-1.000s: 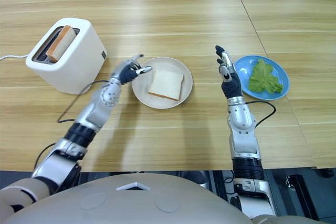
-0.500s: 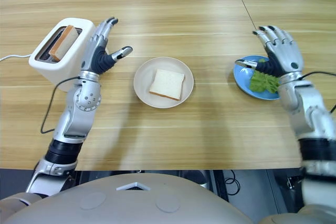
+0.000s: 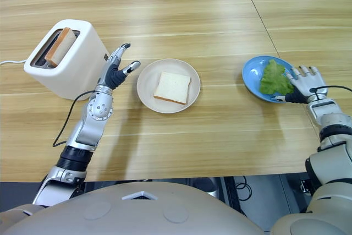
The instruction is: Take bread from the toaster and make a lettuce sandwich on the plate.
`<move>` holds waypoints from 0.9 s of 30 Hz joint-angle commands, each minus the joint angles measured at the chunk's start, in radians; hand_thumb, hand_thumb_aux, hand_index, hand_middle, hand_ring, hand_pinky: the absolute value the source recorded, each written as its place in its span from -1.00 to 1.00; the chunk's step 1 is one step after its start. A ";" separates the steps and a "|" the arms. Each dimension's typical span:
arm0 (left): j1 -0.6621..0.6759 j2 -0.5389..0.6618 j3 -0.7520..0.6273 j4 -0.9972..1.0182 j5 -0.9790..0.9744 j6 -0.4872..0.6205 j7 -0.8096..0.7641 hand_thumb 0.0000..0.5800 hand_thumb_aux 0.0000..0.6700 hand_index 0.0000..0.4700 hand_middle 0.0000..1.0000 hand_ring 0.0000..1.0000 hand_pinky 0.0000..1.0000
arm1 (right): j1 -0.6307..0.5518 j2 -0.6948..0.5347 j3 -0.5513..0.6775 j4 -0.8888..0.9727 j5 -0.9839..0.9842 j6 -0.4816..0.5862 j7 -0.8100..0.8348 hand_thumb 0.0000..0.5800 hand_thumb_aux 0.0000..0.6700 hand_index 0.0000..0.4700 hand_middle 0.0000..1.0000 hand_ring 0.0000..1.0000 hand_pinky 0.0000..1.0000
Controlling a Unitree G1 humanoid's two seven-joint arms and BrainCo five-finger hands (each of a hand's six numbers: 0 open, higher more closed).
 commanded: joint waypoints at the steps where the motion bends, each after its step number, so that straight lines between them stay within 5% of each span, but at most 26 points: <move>1: 0.005 0.001 -0.010 0.010 0.011 0.005 -0.001 -1.00 -1.00 -1.00 -1.00 -1.00 -1.00 | -0.022 0.020 0.042 0.036 0.022 0.000 0.012 -1.00 -1.00 -1.00 -1.00 -1.00 -1.00; 5: 0.013 0.004 -0.008 0.000 0.013 0.008 -0.002 -1.00 -1.00 -1.00 -1.00 -1.00 -1.00 | -0.033 0.027 0.066 0.051 0.052 -0.003 0.034 -1.00 -1.00 -1.00 -1.00 -1.00 -1.00; 6: 0.016 0.005 -0.007 -0.001 0.013 0.009 -0.002 -1.00 -1.00 -1.00 -1.00 -1.00 -1.00 | -0.035 0.029 0.070 0.052 0.057 -0.005 0.038 0.56 0.07 0.04 -1.00 -1.00 -1.00; 8: 0.020 0.005 -0.009 0.000 0.014 0.010 -0.002 -1.00 -1.00 -1.00 -1.00 -1.00 -1.00 | -0.037 0.034 0.076 0.053 0.073 -0.012 0.050 0.62 0.13 0.11 -1.00 -1.00 -1.00; 9: 0.021 0.004 -0.011 0.001 0.014 0.009 -0.002 -1.00 -1.00 -1.00 -1.00 -1.00 -1.00 | -0.038 0.036 0.080 0.051 0.081 -0.014 0.051 1.00 1.00 0.96 -0.45 -0.45 -0.45; 12: 0.026 0.001 -0.017 0.003 0.018 0.010 -0.002 -1.00 -1.00 -1.00 -1.00 -1.00 -1.00 | -0.040 0.033 0.084 0.045 0.108 -0.026 0.054 1.00 1.00 0.96 0.79 0.79 0.79; 15: 0.028 0.001 -0.021 0.003 0.020 0.010 -0.004 -1.00 -1.00 -1.00 -1.00 -1.00 -1.00 | -0.040 0.020 0.086 0.023 0.123 -0.035 0.037 1.00 1.00 0.96 0.99 0.99 0.99; 27: 0.033 -0.001 -0.024 0.001 0.021 0.009 -0.005 -1.00 -1.00 -1.00 -1.00 -1.00 -1.00 | -0.022 -0.023 0.061 -0.070 0.185 -0.070 0.019 1.00 1.00 0.96 1.00 1.00 1.00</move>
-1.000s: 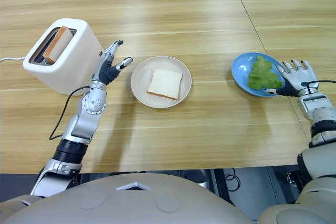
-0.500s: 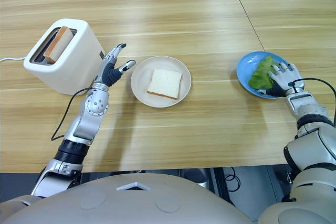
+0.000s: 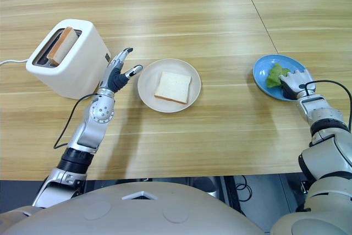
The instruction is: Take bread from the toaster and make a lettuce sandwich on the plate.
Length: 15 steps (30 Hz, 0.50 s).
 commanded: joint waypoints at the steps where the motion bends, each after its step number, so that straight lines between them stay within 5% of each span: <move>1: 0.011 0.000 -0.004 0.001 0.001 0.006 -0.004 -1.00 -1.00 -1.00 -1.00 -1.00 -1.00 | 0.019 -0.035 -0.026 -0.068 0.042 -0.029 -0.006 1.00 1.00 0.96 1.00 1.00 1.00; 3: 0.013 0.001 0.001 -0.001 -0.003 0.004 -0.002 -1.00 -1.00 -1.00 -1.00 -1.00 -1.00 | 0.046 -0.066 -0.059 -0.161 0.071 -0.039 -0.015 1.00 1.00 0.96 1.00 1.00 1.00; 9: 0.009 0.000 0.037 0.012 -0.043 -0.011 0.010 -1.00 -1.00 -1.00 -1.00 -1.00 -1.00 | 0.243 -0.147 -0.267 -0.830 0.143 0.058 0.079 1.00 1.00 0.96 1.00 1.00 1.00; 15: -0.017 -0.017 0.050 0.068 -0.089 -0.034 0.015 -1.00 -1.00 -1.00 -1.00 -1.00 -1.00 | 0.116 0.028 -0.240 -0.990 0.075 0.099 0.205 1.00 1.00 0.96 1.00 1.00 1.00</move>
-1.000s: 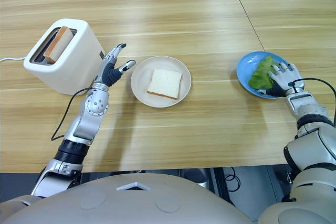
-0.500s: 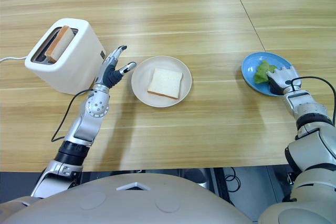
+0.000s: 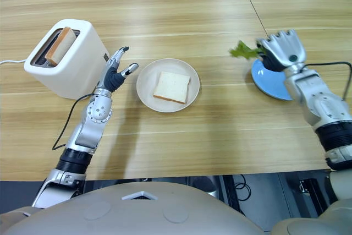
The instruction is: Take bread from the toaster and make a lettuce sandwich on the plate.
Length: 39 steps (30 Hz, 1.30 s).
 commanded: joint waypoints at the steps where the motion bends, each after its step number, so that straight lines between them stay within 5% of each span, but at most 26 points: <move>1: -0.013 -0.016 0.010 0.056 -0.036 -0.015 0.002 -1.00 -1.00 -1.00 -1.00 -1.00 -1.00 | -0.094 0.105 0.052 -0.005 -0.055 0.000 0.068 1.00 1.00 0.96 1.00 1.00 1.00; 13: -0.045 -0.055 0.049 0.139 -0.150 -0.049 -0.010 -1.00 -1.00 -1.00 -1.00 -1.00 -1.00 | -0.279 0.509 0.348 0.485 -0.207 -0.087 0.039 1.00 1.00 0.96 1.00 1.00 1.00; 19: -0.062 -0.066 0.031 0.170 -0.143 -0.057 -0.003 -1.00 -1.00 -1.00 -1.00 -1.00 -1.00 | -0.249 0.516 0.406 0.547 -0.215 -0.114 0.021 1.00 1.00 0.96 1.00 1.00 1.00; 25: -0.065 -0.068 0.021 0.190 -0.136 -0.062 0.004 -1.00 -1.00 -1.00 -1.00 -1.00 -1.00 | -0.177 0.460 0.392 0.359 -0.209 -0.106 0.065 1.00 1.00 0.96 1.00 1.00 1.00; 26: -0.066 -0.067 0.018 0.193 -0.133 -0.063 0.005 -1.00 -1.00 -1.00 -1.00 -1.00 -1.00 | -0.163 0.448 0.384 0.315 -0.209 -0.101 0.071 0.90 0.56 0.53 1.00 1.00 1.00; 27: -0.066 -0.067 0.017 0.195 -0.132 -0.063 0.007 -1.00 -1.00 -1.00 -1.00 -1.00 -1.00 | -0.150 0.436 0.374 0.270 -0.206 -0.098 0.080 0.59 0.09 0.07 -0.11 -0.11 -0.11; 28: -0.066 -0.067 0.016 0.197 -0.131 -0.063 0.008 -1.00 -1.00 -1.00 -1.00 -1.00 -1.00 | -0.136 0.422 0.364 0.221 -0.207 -0.090 0.091 0.25 -0.22 -0.24 -0.72 -0.72 -0.72; 29: -0.067 -0.066 0.015 0.200 -0.129 -0.064 0.010 -1.00 -1.00 -1.00 -1.00 -1.00 -1.00 | -0.122 0.410 0.352 0.176 -0.203 -0.085 0.102 0.25 -0.22 -0.24 -0.72 -0.72 -0.72; 30: -0.067 -0.065 0.015 0.203 -0.128 -0.066 0.011 -1.00 -1.00 -1.00 -1.00 -1.00 -1.00 | -0.108 0.398 0.337 0.131 -0.194 -0.083 0.116 -0.67 -0.83 -0.83 -1.00 -1.00 -1.00; 31: -0.068 -0.064 0.015 0.206 -0.128 -0.067 0.013 -1.00 -1.00 -1.00 -1.00 -1.00 -1.00 | -0.095 0.387 0.324 0.089 -0.191 -0.077 0.127 -0.67 -0.83 -0.83 -1.00 -1.00 -1.00; 32: -0.067 -0.064 0.014 0.207 -0.126 -0.067 0.015 -1.00 -1.00 -1.00 -1.00 -1.00 -1.00 | -0.082 0.375 0.313 0.052 -0.194 -0.071 0.138 -0.41 -0.68 -0.69 -1.00 -1.00 -1.00; 33: -0.067 -0.064 0.012 0.210 -0.123 -0.067 0.017 -1.00 -1.00 -1.00 -1.00 -1.00 -1.00 | -0.069 0.365 0.303 0.018 -0.198 -0.064 0.151 -0.58 -0.78 -0.79 -1.00 -1.00 -1.00; 34: -0.067 -0.063 0.011 0.213 -0.121 -0.065 0.019 -1.00 -1.00 -1.00 -1.00 -1.00 -1.00 | -0.056 0.356 0.295 -0.009 -0.202 -0.057 0.167 -1.00 -1.00 -1.00 -1.00 -1.00 -1.00; 39: -0.069 -0.062 0.007 0.221 -0.116 -0.064 0.019 -1.00 -1.00 -1.00 -1.00 -1.00 -1.00 | 0.019 0.304 0.255 -0.105 -0.202 -0.028 0.292 -1.00 -1.00 -1.00 -1.00 -1.00 -1.00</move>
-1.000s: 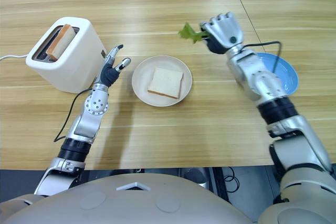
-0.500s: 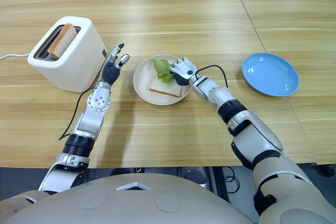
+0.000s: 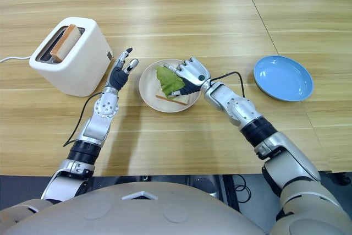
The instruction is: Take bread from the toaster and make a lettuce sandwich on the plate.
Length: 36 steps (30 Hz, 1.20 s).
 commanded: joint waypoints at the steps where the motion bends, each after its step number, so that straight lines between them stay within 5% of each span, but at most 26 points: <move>1: 0.003 0.007 -0.009 0.014 0.013 0.004 0.001 -1.00 -1.00 -1.00 -1.00 -1.00 -1.00 | 0.060 -0.051 -0.035 -0.061 0.015 0.024 0.126 -1.00 -1.00 -1.00 -1.00 -1.00 -1.00; 8: 0.049 0.064 0.010 -0.236 0.106 0.025 0.011 -1.00 -1.00 -1.00 -1.00 -1.00 -1.00 | 0.265 -0.220 -0.295 -0.422 0.266 0.068 0.411 -1.00 -1.00 -1.00 -1.00 -1.00 -1.00; 15: 0.044 0.274 0.160 -0.560 0.439 0.208 -0.022 -1.00 -1.00 -1.00 -1.00 -1.00 -1.00 | 0.308 -0.047 -0.574 -0.506 0.676 0.081 0.390 -1.00 -1.00 -1.00 -1.00 -1.00 -1.00; 23: 0.010 0.491 0.219 -0.222 0.493 0.302 -0.079 -1.00 -1.00 -1.00 -1.00 -1.00 -1.00 | 0.380 0.085 -0.704 -0.374 0.830 0.049 0.339 -1.00 -1.00 -1.00 -1.00 -1.00 -1.00; 36: -0.027 0.472 0.169 -0.026 0.420 0.343 -0.091 -1.00 -1.00 -1.00 -1.00 -1.00 -1.00 | 0.415 0.083 -0.747 -0.339 0.833 0.008 0.330 -1.00 -1.00 -1.00 -1.00 -1.00 -1.00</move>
